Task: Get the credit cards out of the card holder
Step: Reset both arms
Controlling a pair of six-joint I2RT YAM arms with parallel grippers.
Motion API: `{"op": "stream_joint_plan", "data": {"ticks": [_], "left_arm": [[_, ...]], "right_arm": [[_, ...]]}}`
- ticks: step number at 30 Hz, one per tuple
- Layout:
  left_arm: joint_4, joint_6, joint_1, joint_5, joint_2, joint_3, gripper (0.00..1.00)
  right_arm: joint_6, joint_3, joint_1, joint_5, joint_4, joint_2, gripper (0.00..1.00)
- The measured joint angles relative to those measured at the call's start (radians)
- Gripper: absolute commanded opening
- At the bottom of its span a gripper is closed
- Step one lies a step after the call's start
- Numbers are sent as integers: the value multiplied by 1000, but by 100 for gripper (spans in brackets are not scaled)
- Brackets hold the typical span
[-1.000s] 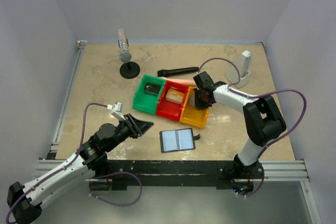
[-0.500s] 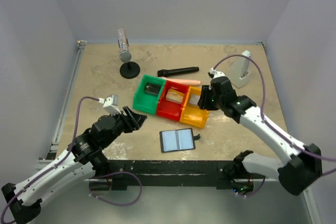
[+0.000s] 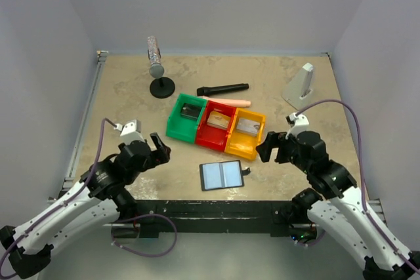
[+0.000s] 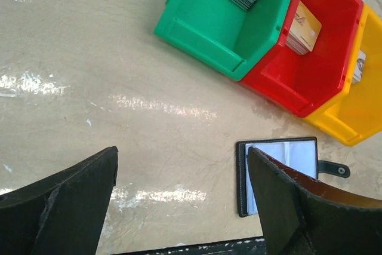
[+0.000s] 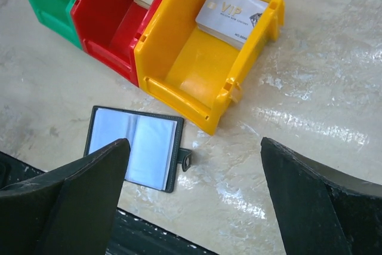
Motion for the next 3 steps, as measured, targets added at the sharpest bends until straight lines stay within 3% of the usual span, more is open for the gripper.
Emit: {"op": "stream_joint_plan", "data": {"ticks": [3], "left_arm": [[-28, -10, 0, -10, -1, 21, 95]], "right_arm": [[4, 0, 0, 0, -12, -3, 99]]}}
